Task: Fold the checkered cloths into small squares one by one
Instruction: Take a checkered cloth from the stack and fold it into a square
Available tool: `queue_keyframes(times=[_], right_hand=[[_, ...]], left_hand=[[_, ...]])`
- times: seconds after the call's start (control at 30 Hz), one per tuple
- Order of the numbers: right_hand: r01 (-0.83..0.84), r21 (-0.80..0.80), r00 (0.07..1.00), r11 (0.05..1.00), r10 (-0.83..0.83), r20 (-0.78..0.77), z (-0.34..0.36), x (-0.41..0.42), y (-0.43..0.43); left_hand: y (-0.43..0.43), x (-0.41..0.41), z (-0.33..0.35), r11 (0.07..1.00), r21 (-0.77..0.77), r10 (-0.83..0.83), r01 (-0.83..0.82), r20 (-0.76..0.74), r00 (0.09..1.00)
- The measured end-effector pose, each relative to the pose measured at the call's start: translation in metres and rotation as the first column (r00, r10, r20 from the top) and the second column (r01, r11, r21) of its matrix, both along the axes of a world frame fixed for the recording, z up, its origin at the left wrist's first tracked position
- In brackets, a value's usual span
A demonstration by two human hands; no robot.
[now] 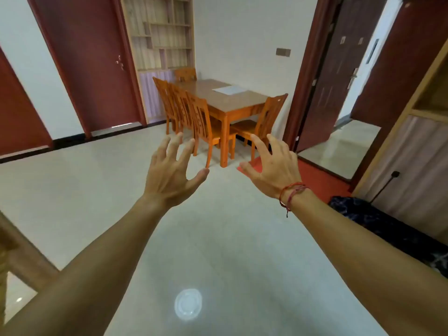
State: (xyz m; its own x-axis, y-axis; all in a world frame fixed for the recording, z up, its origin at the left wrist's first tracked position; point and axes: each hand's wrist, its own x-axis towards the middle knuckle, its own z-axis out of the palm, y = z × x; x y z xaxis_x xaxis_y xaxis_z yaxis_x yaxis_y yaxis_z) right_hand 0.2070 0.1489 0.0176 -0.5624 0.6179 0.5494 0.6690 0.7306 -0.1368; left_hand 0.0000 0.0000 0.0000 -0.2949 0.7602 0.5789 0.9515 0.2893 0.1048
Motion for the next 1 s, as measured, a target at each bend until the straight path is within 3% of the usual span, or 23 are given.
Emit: queue_keyframes(times=[0.07,0.53,1.0], right_hand=[[0.03,-0.019,1.0,0.999,-0.03,0.008,-0.004,-0.025,0.02],[0.072,-0.087,0.993,0.994,-0.063,0.103,-0.045,-0.177,0.169],[0.045,-0.145,0.99,0.988,-0.025,0.135,-0.066,-0.335,0.404]], left_hand=[[0.019,-0.025,-0.002,0.999,-0.032,0.009,-0.008,0.056,0.998],[0.167,-0.178,-0.033,0.997,-0.074,-0.003,0.009,0.076,0.997],[0.393,-0.335,-0.048,0.99,-0.135,0.048,-0.035,0.092,0.995]])
